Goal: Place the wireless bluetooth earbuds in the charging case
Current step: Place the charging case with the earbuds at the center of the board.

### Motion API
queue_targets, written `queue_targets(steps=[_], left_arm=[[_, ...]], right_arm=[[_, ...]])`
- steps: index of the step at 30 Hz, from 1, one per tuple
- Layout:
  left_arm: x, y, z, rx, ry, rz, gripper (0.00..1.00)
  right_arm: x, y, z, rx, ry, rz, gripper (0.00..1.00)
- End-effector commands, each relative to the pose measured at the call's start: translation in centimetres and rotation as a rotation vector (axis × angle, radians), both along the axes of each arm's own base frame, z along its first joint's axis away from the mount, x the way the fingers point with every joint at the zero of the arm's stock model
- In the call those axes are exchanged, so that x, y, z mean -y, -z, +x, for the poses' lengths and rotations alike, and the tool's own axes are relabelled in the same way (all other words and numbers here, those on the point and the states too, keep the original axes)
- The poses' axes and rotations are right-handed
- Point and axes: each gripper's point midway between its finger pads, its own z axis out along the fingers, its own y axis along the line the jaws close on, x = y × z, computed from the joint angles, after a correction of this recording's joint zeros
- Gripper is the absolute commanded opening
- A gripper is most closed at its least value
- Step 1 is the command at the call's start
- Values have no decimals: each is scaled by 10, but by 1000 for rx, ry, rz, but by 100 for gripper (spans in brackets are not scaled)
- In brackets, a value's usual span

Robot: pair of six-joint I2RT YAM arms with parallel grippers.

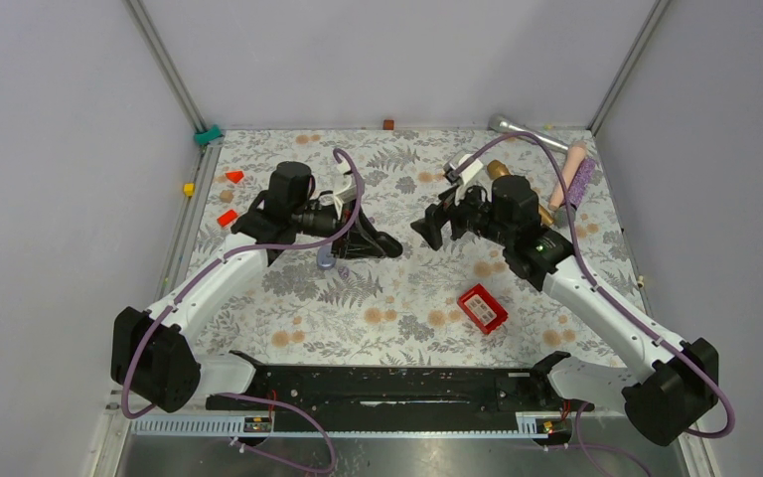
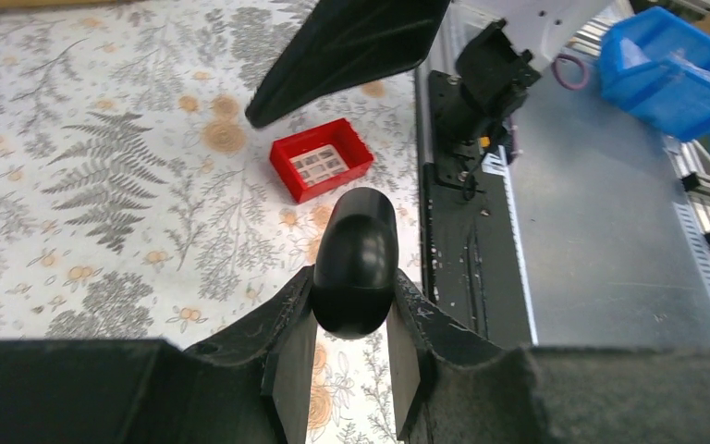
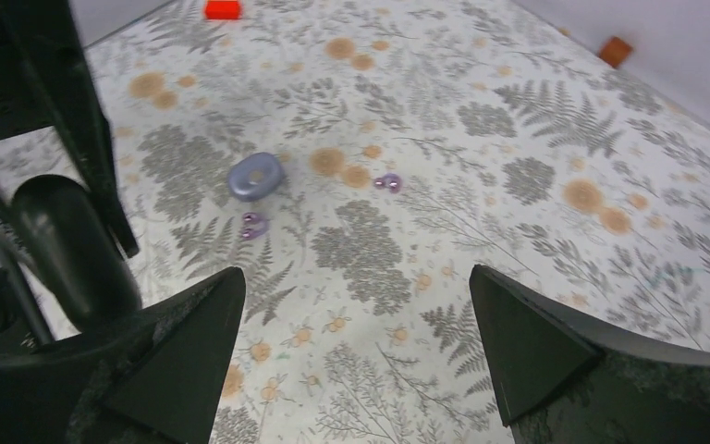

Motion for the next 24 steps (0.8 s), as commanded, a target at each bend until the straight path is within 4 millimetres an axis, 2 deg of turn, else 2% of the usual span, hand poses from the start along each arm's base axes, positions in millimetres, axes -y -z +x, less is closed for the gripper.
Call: queue_targets(steps=[1, 8, 14, 19, 24], left_arm=[[1, -24, 28, 116, -134, 3, 0], [-10, -28, 63, 174, -295, 95, 0], [-10, -17, 80, 167, -280, 193, 0], [8, -6, 102, 136, -256, 223, 0], [40, 24, 131, 58, -290, 265, 0]], right_arm=[[28, -23, 26, 70, 187, 31, 99], [52, -33, 36, 89, 297, 62, 100], [87, -49, 47, 137, 430, 64, 99], [124, -62, 57, 184, 579, 38, 100], [156, -72, 62, 213, 696, 20, 100]])
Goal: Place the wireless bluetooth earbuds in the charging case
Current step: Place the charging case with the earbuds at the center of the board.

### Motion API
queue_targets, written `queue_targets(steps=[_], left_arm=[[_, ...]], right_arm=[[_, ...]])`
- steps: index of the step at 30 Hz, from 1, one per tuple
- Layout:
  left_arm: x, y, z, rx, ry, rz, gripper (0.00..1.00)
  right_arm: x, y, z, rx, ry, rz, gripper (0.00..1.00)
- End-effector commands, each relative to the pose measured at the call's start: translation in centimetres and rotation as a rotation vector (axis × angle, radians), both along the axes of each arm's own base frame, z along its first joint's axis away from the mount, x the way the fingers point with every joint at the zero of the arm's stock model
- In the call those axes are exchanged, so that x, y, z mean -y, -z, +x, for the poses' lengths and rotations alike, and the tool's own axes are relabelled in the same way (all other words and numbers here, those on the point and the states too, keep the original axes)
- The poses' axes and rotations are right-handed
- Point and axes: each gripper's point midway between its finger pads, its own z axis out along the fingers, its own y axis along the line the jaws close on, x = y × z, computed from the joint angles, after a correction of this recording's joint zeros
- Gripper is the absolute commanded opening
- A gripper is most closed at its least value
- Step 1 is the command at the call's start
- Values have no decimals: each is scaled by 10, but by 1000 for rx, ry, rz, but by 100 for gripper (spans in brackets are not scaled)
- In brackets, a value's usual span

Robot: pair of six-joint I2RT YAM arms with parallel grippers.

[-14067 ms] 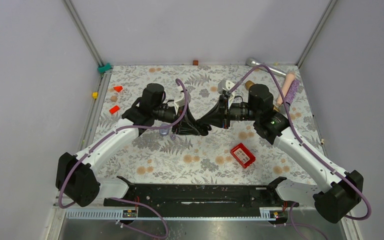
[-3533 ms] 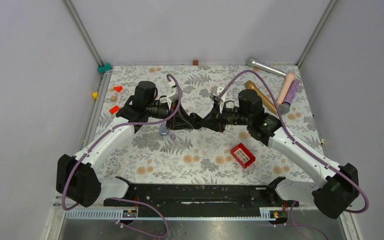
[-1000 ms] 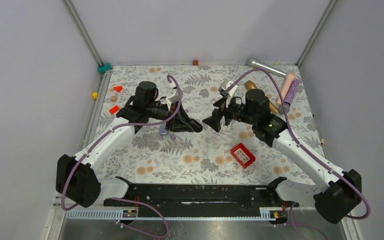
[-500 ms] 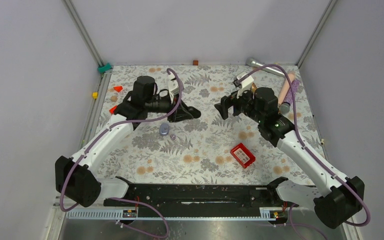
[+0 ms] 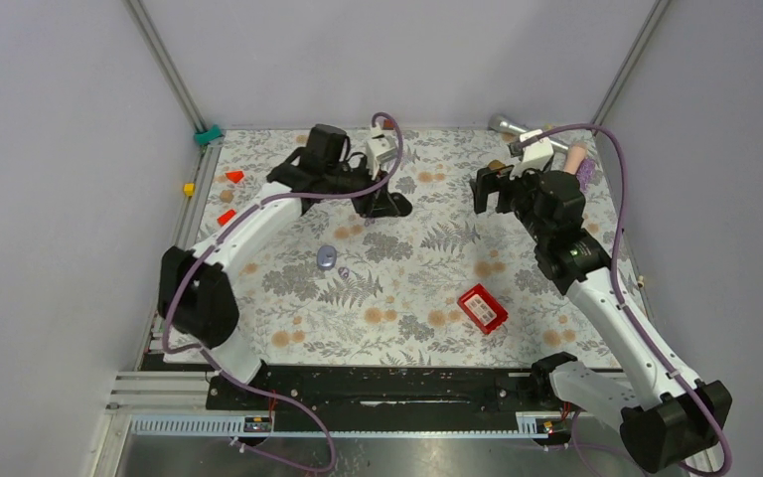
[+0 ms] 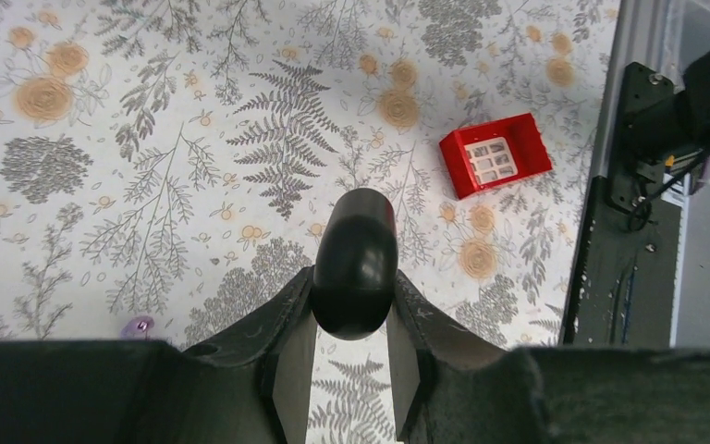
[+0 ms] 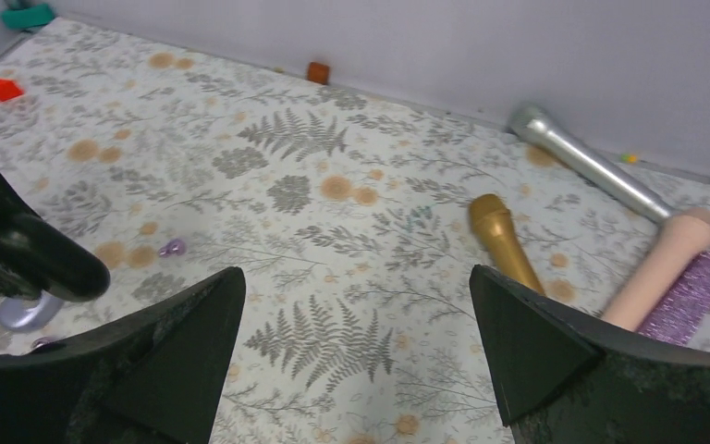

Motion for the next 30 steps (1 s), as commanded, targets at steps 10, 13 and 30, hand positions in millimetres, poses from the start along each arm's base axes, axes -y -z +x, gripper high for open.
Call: queue_targets(steps=[10, 13, 30], left_arm=[[96, 84, 48, -364, -72, 22, 0], [113, 98, 55, -405, -102, 34, 0], [154, 179, 50, -603, -184, 140, 1]], right_arm=[[41, -33, 6, 79, 139, 22, 100], [38, -30, 6, 72, 121, 25, 100], [25, -21, 4, 47, 46, 66, 100]])
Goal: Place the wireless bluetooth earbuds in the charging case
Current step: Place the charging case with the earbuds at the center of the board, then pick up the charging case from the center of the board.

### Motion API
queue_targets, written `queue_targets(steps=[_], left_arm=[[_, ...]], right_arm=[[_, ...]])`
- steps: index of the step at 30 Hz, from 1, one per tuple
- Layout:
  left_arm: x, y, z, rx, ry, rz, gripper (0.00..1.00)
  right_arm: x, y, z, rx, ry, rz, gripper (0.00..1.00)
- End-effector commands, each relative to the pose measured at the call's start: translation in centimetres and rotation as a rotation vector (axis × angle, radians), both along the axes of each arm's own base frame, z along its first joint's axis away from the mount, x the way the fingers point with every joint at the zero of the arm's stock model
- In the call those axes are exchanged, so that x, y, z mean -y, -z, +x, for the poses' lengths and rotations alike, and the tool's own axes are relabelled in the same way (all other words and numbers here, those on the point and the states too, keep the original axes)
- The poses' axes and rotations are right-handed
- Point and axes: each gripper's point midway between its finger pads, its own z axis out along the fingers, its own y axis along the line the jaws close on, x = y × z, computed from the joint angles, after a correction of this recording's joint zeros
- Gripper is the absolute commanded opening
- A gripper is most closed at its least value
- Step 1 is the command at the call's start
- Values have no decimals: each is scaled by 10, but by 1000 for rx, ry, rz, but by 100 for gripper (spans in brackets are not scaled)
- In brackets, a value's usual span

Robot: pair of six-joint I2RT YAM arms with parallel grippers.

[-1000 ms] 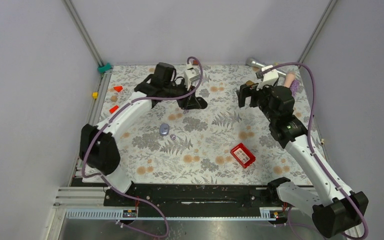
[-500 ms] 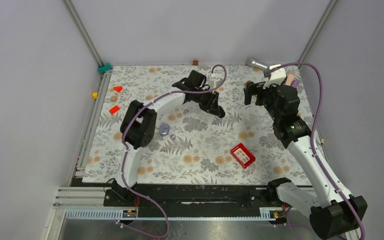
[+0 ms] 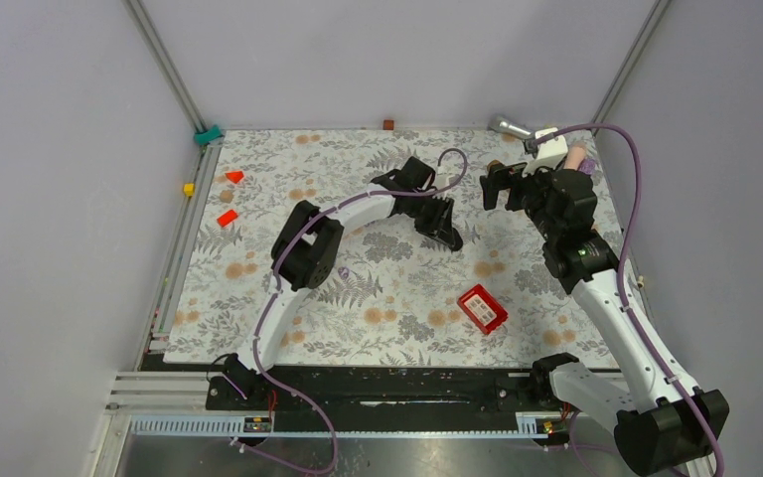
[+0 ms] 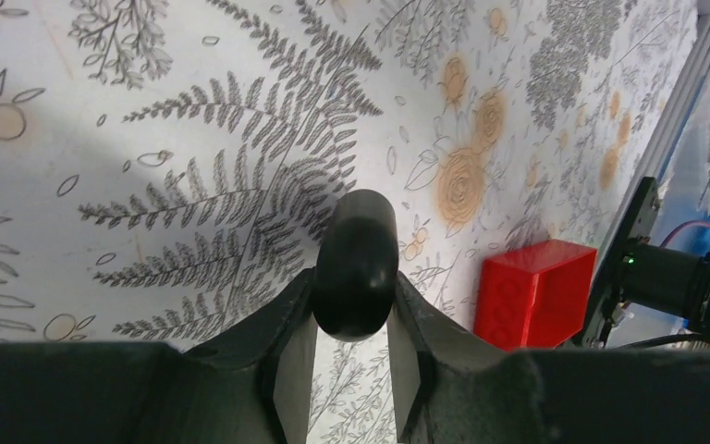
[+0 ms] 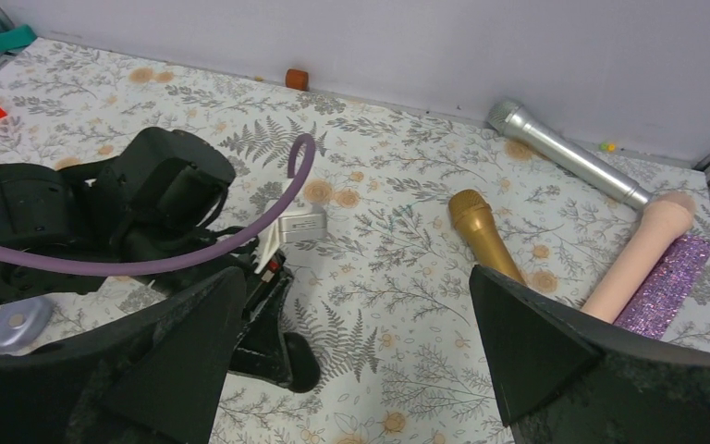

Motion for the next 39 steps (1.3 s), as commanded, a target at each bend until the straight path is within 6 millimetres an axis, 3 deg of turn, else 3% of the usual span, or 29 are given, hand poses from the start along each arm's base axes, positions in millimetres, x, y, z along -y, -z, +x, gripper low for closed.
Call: queue_targets(steps=[1, 15, 17, 18, 25, 30, 35, 39], left_arm=[[13, -18, 16, 33, -50, -16, 5], [15, -14, 13, -2, -60, -5, 69], [16, -18, 12, 0, -56, -8, 95], [15, -21, 12, 5, -54, -9, 98], [6, -63, 16, 107, -45, -14, 99], [-19, -111, 25, 231, -56, -34, 99], [-69, -158, 37, 406, -81, -31, 99], [-126, -173, 45, 511, -89, 55, 99]], right_arm=[[-4, -16, -1, 44, -28, 40, 100], [-4, -16, -2, 40, -35, 54, 99], [-4, -16, -2, 41, -34, 55, 100], [-4, -15, -2, 40, -34, 55, 100], [-3, -14, -1, 35, -33, 59, 99], [-4, -14, -1, 33, -40, 69, 99], [-7, -13, -3, 34, -57, 74, 100], [-10, -14, -5, 30, -68, 103, 100]])
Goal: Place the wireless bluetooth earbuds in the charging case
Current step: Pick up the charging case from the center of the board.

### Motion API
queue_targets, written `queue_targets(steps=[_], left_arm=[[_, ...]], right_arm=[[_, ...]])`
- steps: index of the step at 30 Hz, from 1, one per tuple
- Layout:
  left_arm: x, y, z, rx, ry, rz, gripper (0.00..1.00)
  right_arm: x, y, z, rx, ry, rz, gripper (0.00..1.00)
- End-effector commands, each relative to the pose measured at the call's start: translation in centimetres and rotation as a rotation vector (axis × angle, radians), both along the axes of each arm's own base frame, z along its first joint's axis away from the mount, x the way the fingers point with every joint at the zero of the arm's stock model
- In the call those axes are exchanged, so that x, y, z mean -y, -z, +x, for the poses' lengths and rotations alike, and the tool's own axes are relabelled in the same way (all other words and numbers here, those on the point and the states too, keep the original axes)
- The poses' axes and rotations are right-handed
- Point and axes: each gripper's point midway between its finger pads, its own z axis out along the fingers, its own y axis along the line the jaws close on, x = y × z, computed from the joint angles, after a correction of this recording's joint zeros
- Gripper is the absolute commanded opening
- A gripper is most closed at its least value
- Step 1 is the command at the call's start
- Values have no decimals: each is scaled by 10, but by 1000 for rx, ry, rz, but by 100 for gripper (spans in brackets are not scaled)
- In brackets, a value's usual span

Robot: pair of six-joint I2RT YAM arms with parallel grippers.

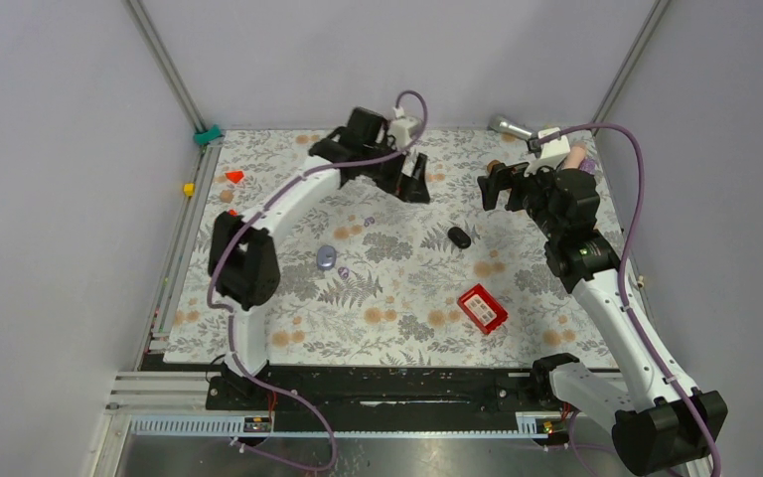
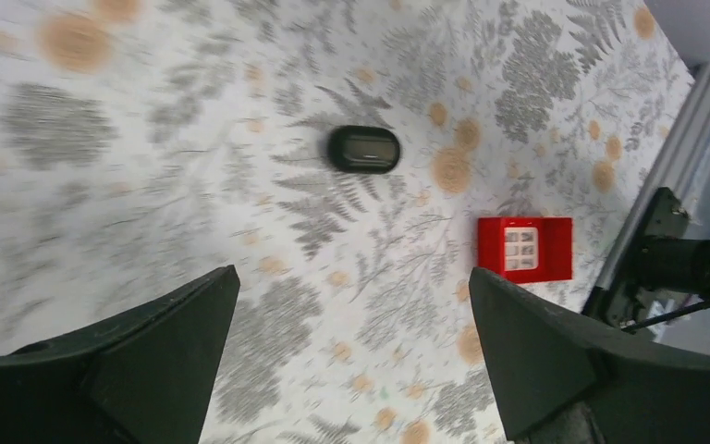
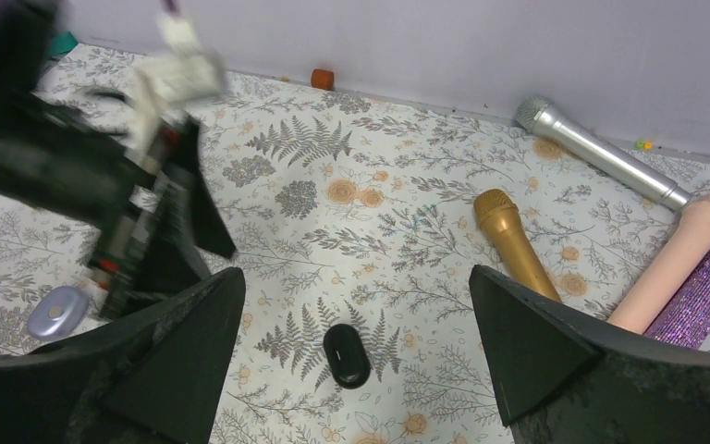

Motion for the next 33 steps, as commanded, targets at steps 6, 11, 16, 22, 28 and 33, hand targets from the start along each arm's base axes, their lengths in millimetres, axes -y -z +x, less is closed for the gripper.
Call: queue_targets(steps=[6, 11, 16, 22, 28, 33], left_arm=[[-150, -26, 29, 254, -205, 282, 99], [-204, 13, 18, 201, -280, 459, 99], [-223, 59, -2, 128, -270, 567, 99], [-232, 87, -20, 64, -256, 616, 99], [-235, 110, -22, 29, -253, 645, 99], [-233, 123, -29, -7, -226, 644, 99]], right_arm=[[-12, -17, -8, 43, -70, 81, 100], [-18, -18, -12, 44, -96, 109, 99], [-19, -22, -16, 51, -108, 123, 99], [-18, -24, -20, 52, -118, 152, 100], [-23, -20, -21, 37, -144, 175, 99], [-25, -17, -19, 22, -150, 182, 99]])
